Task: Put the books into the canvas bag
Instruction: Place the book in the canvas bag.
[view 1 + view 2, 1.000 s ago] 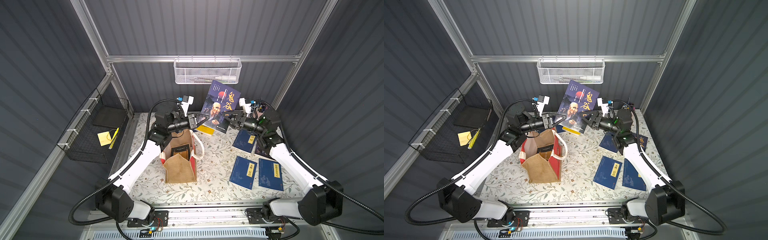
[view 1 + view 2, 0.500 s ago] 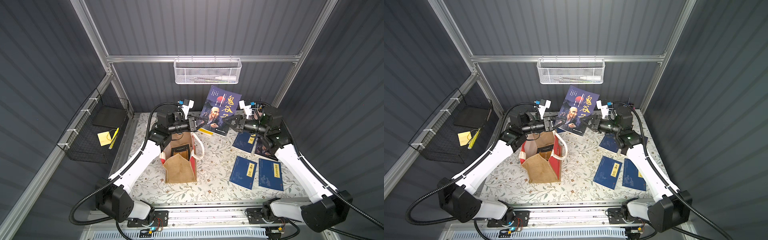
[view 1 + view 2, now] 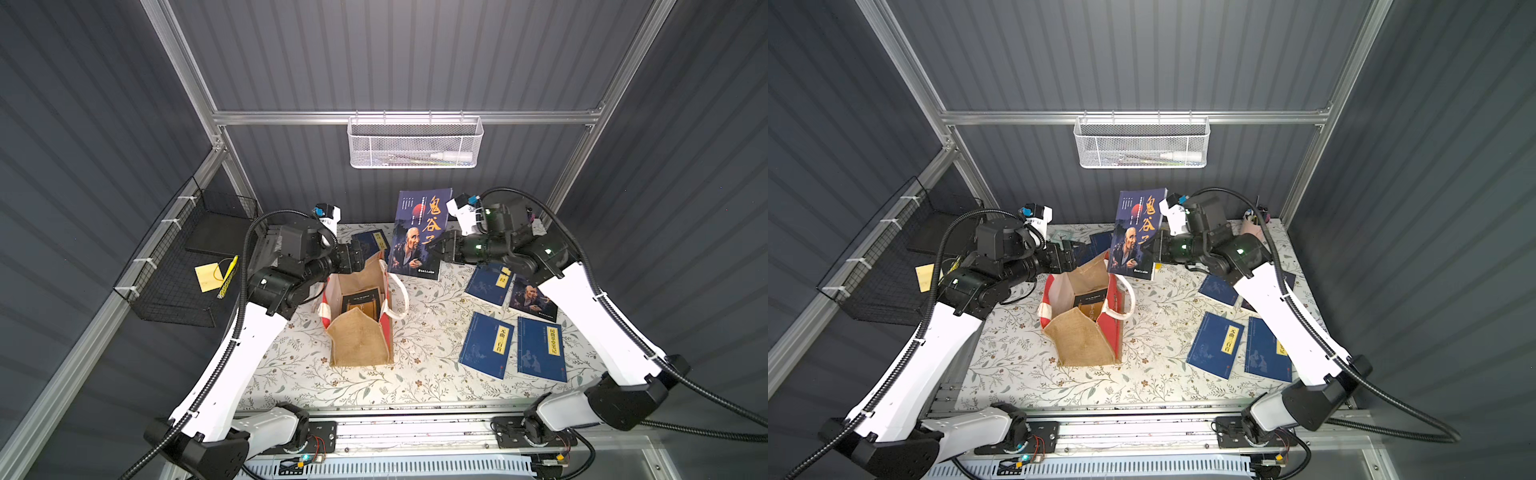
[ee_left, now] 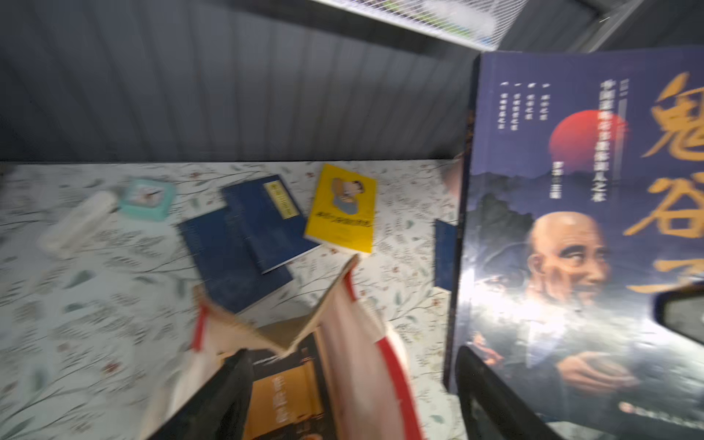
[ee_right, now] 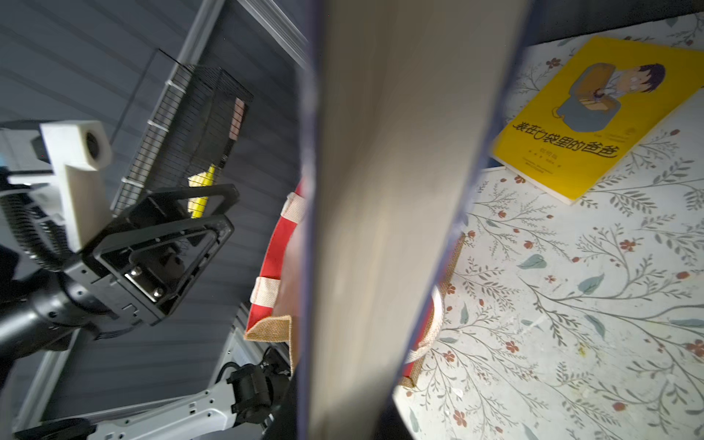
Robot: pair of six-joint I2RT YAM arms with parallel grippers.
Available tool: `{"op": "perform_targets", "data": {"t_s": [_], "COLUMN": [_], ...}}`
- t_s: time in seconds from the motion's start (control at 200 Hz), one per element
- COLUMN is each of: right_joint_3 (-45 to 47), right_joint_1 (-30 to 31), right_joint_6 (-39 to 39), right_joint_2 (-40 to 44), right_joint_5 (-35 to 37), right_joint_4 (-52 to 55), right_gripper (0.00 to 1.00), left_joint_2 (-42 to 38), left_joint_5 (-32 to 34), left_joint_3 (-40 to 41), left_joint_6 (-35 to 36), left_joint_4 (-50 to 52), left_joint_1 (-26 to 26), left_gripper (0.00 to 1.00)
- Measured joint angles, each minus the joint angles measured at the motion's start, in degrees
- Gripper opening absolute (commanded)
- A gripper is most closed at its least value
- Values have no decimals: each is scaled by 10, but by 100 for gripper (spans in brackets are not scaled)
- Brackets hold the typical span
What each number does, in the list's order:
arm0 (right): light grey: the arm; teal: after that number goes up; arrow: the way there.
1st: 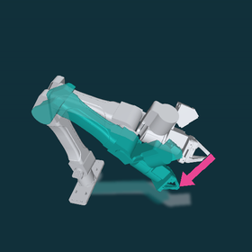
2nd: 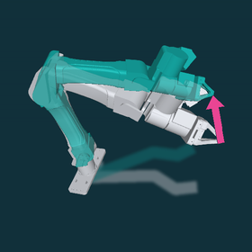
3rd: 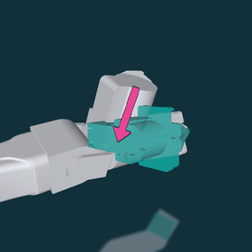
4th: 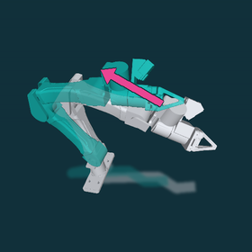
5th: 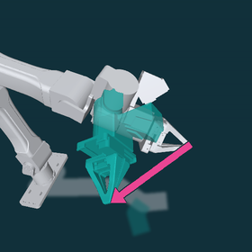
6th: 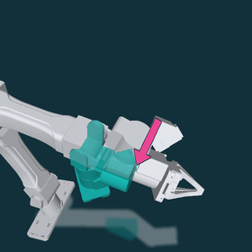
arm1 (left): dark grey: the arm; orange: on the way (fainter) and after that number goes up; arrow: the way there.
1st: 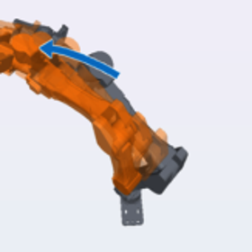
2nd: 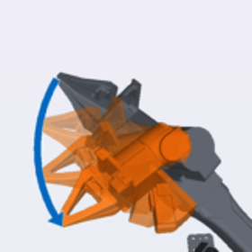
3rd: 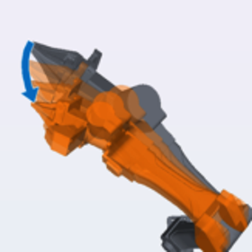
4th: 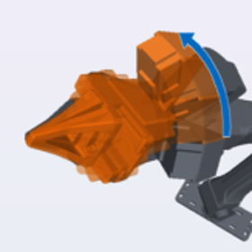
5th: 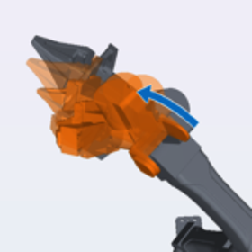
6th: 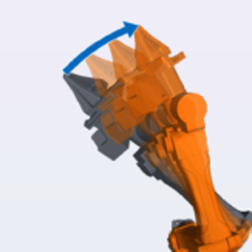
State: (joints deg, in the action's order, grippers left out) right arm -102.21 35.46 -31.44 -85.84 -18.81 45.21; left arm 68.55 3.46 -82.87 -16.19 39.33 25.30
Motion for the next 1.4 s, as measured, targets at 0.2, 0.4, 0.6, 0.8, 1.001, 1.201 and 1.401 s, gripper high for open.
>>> {"op": "perform_targets", "data": {"t_s": [0.2,0.4,0.6,0.8,1.001,1.201,1.401], "right_joint_3": [-102,-175,-214,-227,-278,-331,-328], "right_joint_1": [75,121,127,130,133,163,174], "right_joint_6": [35,59,71,73,68,64,59], "right_joint_2": [-105,-184,-219,-219,-219,-228,-242], "right_joint_5": [56,67,70,75,73,62,35], "right_joint_4": [62,111,144,163,200,238,269], "right_gripper": [7,7,7,7,7,7,7], "left_joint_2": [3,37,50,50,48,14,-8], "left_joint_5": [75,79,80,95,96,35,-11], "left_joint_3": [29,64,76,76,76,111,129], "left_joint_6": [32,45,53,61,61,22,-18], "left_joint_4": [70,106,124,130,137,104,86], "left_joint_1": [-9,-9,-10,-14,-20,-22,-23], "left_gripper": [92,89,77,55,22,3,0]}}
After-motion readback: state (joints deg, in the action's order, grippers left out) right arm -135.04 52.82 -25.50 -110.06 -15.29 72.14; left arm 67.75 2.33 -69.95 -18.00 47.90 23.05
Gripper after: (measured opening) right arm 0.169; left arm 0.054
